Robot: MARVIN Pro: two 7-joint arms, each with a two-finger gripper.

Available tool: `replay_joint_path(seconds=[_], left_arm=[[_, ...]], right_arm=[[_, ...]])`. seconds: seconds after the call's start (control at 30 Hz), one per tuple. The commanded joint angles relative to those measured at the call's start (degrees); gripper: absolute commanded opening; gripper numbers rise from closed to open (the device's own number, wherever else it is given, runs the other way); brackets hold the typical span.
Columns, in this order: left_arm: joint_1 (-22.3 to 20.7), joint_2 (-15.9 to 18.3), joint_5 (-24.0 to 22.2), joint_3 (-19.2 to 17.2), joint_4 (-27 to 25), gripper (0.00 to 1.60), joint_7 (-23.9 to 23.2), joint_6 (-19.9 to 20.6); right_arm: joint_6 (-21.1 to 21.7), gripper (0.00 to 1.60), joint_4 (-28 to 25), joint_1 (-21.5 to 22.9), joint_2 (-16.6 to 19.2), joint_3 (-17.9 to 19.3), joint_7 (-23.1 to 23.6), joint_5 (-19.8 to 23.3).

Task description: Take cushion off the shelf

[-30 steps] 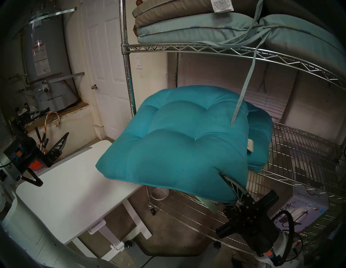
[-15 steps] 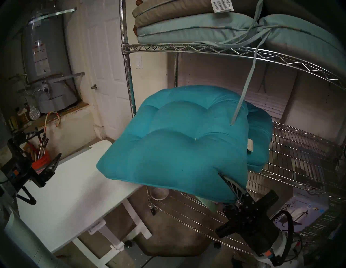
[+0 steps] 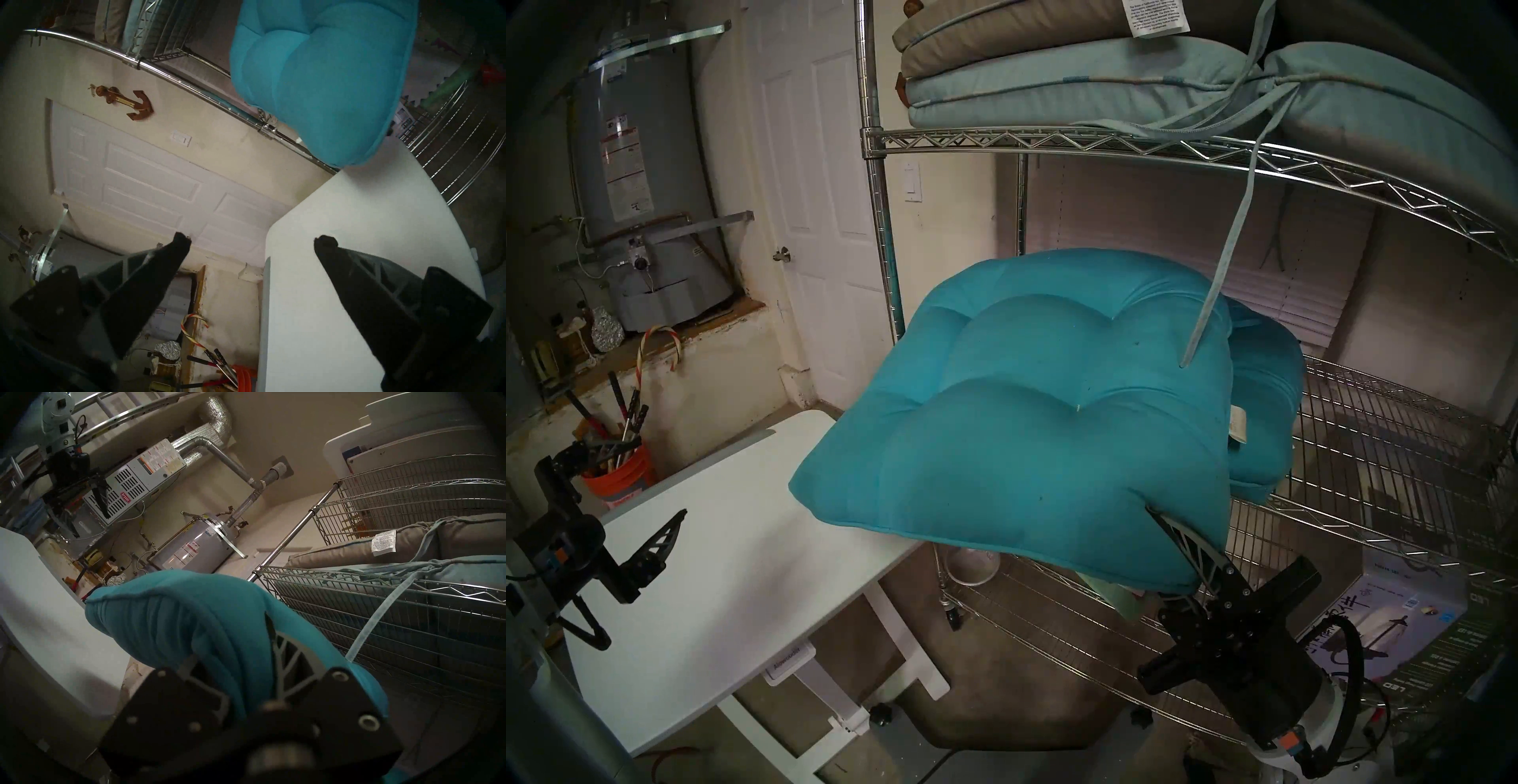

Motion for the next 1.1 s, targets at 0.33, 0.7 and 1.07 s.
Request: replay_joint_path(seconds=[0.33,0.7,1.07], left_arm=[[13.25,-5.02,-1.28,7.79,-0.67,1.60,0.18,-4.14],[20.99,-10.10,0.31,15.81,0.64,1.60,5.10,-11.05],[25.65,-13.96,5.59,20.19,4.51,1.60,14.22,-20.50]], right_arm=[[-0.04,0.00,-1.72,0.53,-1.46,0.43,-1.34,0.53],[-0.04,0.00,-1.72,0.79,-2.01,0.77,-1.71,0.64],[-0.04,0.00,-1.72,0.91,-2.59,0.89,-2.13,0.75]])
